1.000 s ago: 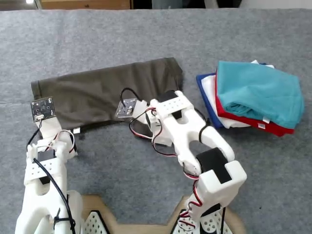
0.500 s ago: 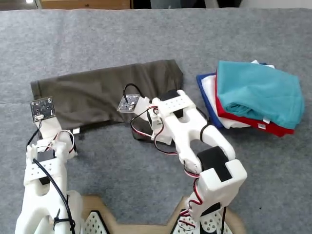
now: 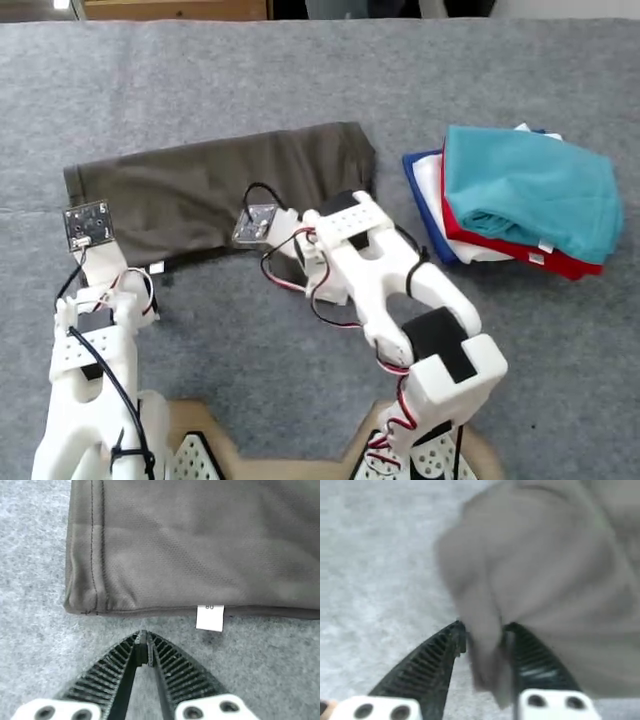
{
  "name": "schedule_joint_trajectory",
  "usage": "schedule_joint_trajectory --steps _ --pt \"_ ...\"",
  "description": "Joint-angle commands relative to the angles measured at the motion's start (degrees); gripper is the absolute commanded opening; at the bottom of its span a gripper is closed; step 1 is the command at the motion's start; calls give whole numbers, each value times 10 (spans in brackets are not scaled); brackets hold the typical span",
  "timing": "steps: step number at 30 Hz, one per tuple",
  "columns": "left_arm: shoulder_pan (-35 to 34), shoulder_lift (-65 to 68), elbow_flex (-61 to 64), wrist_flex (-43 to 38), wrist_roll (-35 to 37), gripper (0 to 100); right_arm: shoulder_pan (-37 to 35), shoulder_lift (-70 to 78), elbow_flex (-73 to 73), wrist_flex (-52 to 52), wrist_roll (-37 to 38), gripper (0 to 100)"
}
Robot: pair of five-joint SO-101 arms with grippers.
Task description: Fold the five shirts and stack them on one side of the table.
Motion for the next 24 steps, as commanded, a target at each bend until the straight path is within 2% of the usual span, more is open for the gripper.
schedule_joint_trajectory --steps 1,13,21,24 --pt "1 -12 -2 -9 6 30 -10 7 12 0 -8 14" --pt "1 -12 -3 -9 6 30 29 2 -22 -6 -61 14" --pt "1 -12 -3 -9 6 30 33 7 -204 114 -59 14" --pt "1 -12 -3 -9 6 30 36 8 -269 148 -35 14"
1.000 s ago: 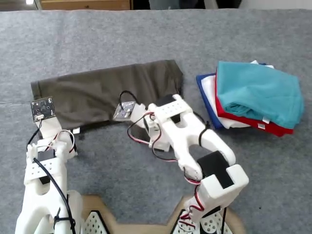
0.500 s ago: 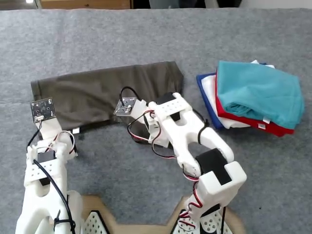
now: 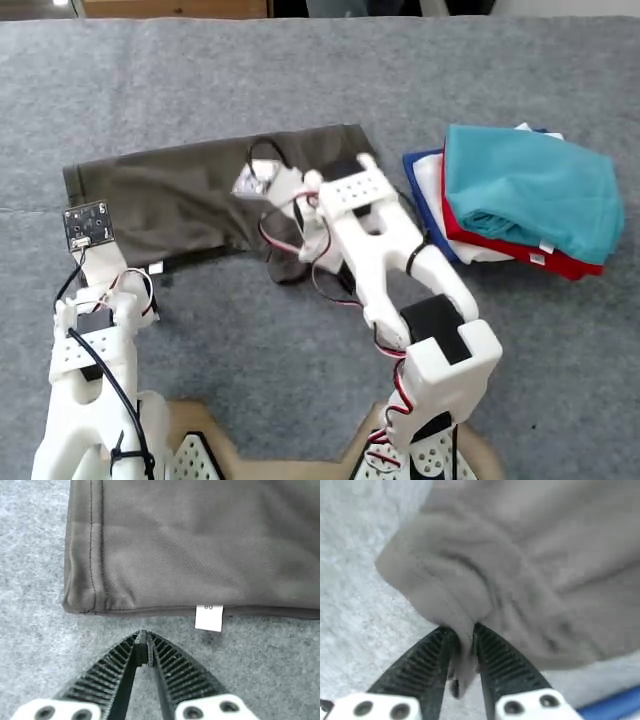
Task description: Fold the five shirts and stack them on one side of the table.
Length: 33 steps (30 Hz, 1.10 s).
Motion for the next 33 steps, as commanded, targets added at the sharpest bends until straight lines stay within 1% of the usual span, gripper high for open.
schedule_joint_trajectory --steps 1,5,10,17,20,28,30,33 --pt "1 -12 -3 -9 6 30 11 -3 -87 37 27 14" --pt "1 -12 -3 -9 6 30 24 36 -153 47 47 15" --pt "1 -12 -3 -10 6 30 55 131 -271 48 105 15" --pt "1 -12 -3 -10 6 30 53 255 -458 81 185 18" --pt "1 -12 -3 -10 6 30 53 310 -539 90 199 18" --pt "1 -12 -3 -10 6 30 36 432 -742 133 200 26" --pt "1 -12 -3 -10 6 30 35 454 -785 144 200 90" --pt "1 -12 -3 -10 6 30 35 473 -851 177 199 275"
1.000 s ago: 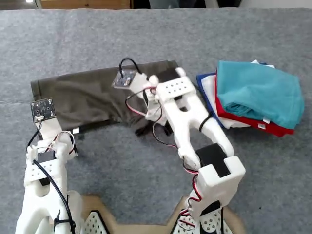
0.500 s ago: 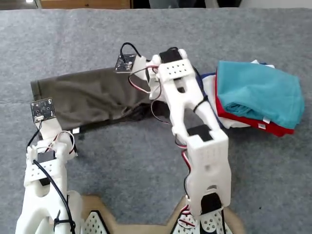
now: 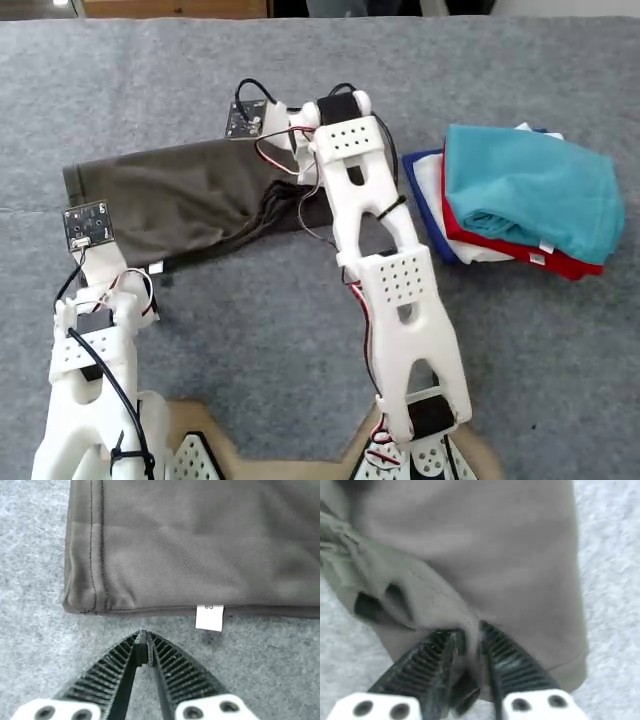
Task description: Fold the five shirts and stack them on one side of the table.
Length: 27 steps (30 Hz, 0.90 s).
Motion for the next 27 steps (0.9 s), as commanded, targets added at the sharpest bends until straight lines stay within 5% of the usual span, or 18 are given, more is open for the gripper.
schedule_joint_trajectory --steps 1,5,12,20,27 --pt "1 -12 -3 -10 6 30 -7 3 -99 37 4 331" --pt "1 -12 -3 -10 6 30 -5 8 -187 72 -39 351" --pt "1 -12 -3 -10 6 30 20 -7 -255 106 -122 47" --pt "1 -12 -3 -10 6 30 46 -129 -11 105 -204 15" --pt "1 -12 -3 -10 6 30 -67 -176 160 59 -265 15"
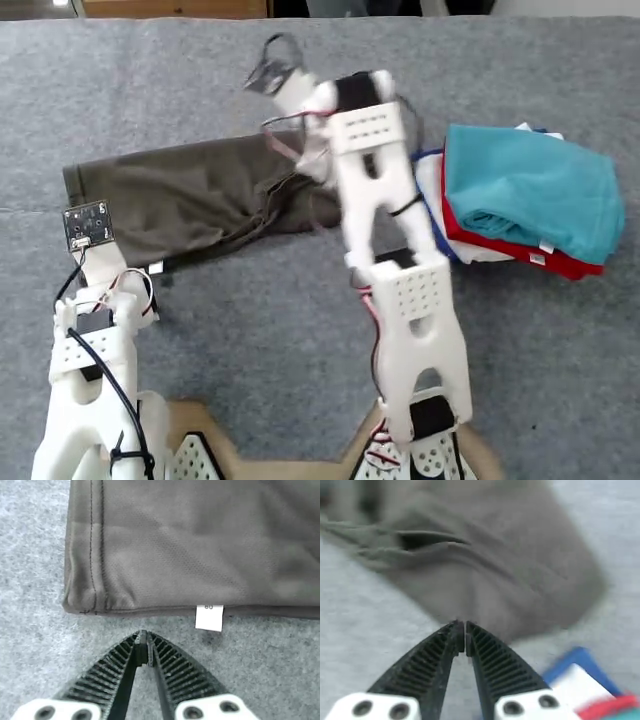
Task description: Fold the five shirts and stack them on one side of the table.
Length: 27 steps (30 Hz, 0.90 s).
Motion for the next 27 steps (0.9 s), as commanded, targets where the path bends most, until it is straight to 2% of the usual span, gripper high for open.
schedule_joint_trajectory --steps 1,5,10,15,23,25,27 --pt "1 -12 -2 -10 6 30 -51 -32 58 -68 -27 15" --pt "1 -12 0 -10 6 30 -54 22 102 -189 -47 15" --pt "1 -12 0 -10 6 30 -62 105 73 -226 -97 15" --pt "1 -12 0 -10 6 30 -61 114 -51 -166 -98 15" --pt "1 -13 -6 -8 6 30 -47 116 -227 11 -98 15" --pt "0 -14 -43 40 4 30 -23 106 -235 11 -98 15" --pt "-20 -25 -134 155 -16 31 -6 83 -232 10 -98 15"
